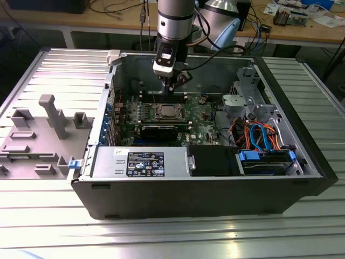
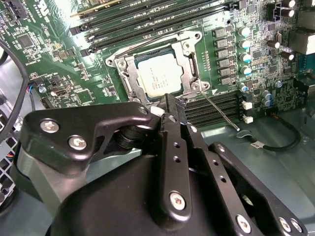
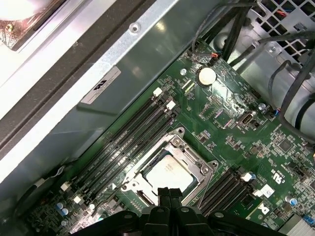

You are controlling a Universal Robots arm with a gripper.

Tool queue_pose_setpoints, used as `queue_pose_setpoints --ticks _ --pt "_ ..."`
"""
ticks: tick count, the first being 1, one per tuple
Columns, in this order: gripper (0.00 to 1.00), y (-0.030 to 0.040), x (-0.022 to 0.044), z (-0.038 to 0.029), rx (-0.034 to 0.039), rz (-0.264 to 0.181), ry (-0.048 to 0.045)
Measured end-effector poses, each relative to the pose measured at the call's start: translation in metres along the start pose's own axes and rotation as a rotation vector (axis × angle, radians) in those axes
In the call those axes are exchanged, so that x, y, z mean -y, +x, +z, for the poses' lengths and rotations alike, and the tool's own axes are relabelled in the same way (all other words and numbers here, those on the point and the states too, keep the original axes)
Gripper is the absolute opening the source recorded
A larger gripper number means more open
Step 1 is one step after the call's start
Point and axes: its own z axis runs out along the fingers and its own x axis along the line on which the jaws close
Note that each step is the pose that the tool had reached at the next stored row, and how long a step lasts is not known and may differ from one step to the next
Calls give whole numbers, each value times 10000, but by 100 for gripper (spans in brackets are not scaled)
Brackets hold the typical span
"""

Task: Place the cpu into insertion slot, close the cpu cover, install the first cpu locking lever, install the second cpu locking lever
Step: 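Install the first cpu locking lever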

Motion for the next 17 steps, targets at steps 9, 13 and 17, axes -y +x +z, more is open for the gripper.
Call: queue_pose_setpoints --ticks 9,13,17 --pt "11 0 0 0 -11 -1148 14" --pt "11 0 0 0 -16 -1780 20" --pt "11 0 0 1 -7 -1901 12"
